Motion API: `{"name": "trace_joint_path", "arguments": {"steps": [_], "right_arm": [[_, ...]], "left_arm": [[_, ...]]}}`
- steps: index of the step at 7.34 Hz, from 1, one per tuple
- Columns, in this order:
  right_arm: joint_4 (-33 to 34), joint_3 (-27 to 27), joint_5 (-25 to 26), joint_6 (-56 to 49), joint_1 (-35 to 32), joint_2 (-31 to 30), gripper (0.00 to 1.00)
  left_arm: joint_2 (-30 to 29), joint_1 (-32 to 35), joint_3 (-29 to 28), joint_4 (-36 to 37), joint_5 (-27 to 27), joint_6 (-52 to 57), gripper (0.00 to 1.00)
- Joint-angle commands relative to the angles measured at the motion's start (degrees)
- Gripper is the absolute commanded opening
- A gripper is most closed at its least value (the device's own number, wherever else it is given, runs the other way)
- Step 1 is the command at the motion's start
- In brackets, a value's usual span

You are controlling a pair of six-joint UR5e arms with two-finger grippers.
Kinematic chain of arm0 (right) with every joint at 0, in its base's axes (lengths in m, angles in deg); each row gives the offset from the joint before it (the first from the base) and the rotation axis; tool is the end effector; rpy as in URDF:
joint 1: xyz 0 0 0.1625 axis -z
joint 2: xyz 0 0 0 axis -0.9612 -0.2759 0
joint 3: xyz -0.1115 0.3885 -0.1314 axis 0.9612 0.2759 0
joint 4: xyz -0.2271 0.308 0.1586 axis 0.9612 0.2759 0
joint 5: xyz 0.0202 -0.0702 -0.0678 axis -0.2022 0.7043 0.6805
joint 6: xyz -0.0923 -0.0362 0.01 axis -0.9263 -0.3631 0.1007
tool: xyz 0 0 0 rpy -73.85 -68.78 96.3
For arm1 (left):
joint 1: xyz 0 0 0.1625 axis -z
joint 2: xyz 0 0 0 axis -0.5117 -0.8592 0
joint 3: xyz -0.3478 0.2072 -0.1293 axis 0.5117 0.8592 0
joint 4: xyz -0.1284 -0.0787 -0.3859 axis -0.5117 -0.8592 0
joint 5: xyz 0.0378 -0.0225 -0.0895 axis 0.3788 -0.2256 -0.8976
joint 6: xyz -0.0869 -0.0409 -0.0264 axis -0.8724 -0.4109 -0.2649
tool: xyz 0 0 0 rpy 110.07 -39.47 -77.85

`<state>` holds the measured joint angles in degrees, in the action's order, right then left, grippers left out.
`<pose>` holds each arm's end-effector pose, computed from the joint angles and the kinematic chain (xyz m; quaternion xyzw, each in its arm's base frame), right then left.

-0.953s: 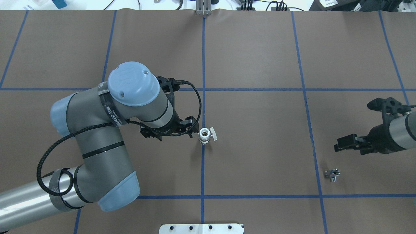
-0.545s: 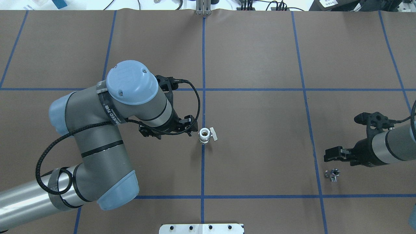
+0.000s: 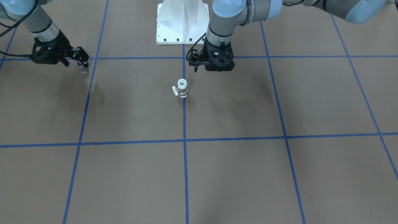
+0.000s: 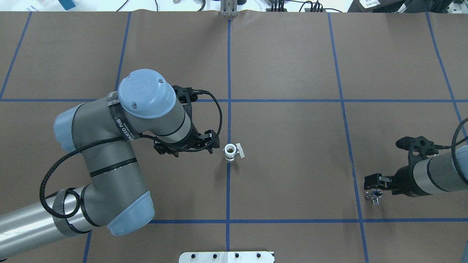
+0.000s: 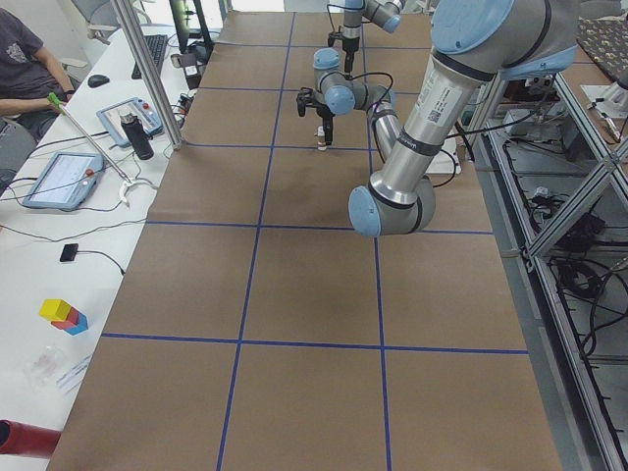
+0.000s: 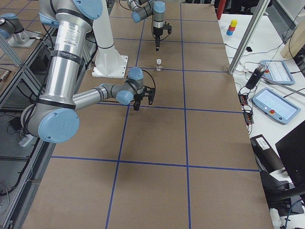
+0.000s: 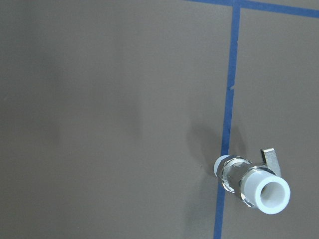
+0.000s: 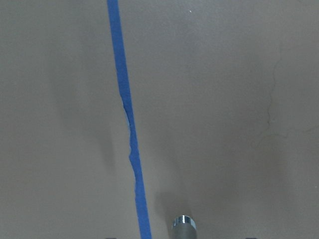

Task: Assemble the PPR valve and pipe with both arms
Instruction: 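Grasp the silver threaded pipe with the right gripper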

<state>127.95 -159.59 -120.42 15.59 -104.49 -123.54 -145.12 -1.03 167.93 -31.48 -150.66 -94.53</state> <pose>-0.3008 -0.2875 0.4832 -0.0357 -0.4164 0.0809 0.9049 0.4980 -0.3919 0.1715 -0.0198 0.4422 -0.0289 0.8962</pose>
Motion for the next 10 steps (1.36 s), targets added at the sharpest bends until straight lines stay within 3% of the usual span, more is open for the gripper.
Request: {"name": "trace_joint_path", "arguments": {"steps": [1,4,5,6,7,8,10], "right_arm": [[0.06,0.13,0.11,1.13,1.41,-0.29,0.83],[0.06,0.22,1.25,1.13,2.47,-0.73,0.69],[0.15,0.30,1.25,1.13,2.47,-0.73,0.57],[0.15,0.30,1.25,1.22,2.56,-0.73,0.41],[0.24,0.30,1.17,1.22,2.47,-0.73,0.08],[0.24,0.13,1.25,1.22,2.47,-0.73,0.00],[0.24,-0.57,1.08,1.13,1.43,-0.38,0.00]], "left_arm": [[0.14,-0.04,-0.28,-0.05,0.00,-0.07,0.99],[0.49,-0.22,-0.28,-0.05,0.09,-0.07,0.99],[0.49,-0.13,-0.28,-0.05,0.00,-0.07,0.99],[0.49,-0.13,-0.28,-0.05,0.09,-0.07,0.99],[0.49,-0.13,-0.28,-0.05,0.09,-0.07,0.99],[0.49,-0.22,-0.28,-0.05,0.09,-0.07,0.99],[0.93,-0.30,-0.46,-0.05,0.09,-0.16,0.99]]}}
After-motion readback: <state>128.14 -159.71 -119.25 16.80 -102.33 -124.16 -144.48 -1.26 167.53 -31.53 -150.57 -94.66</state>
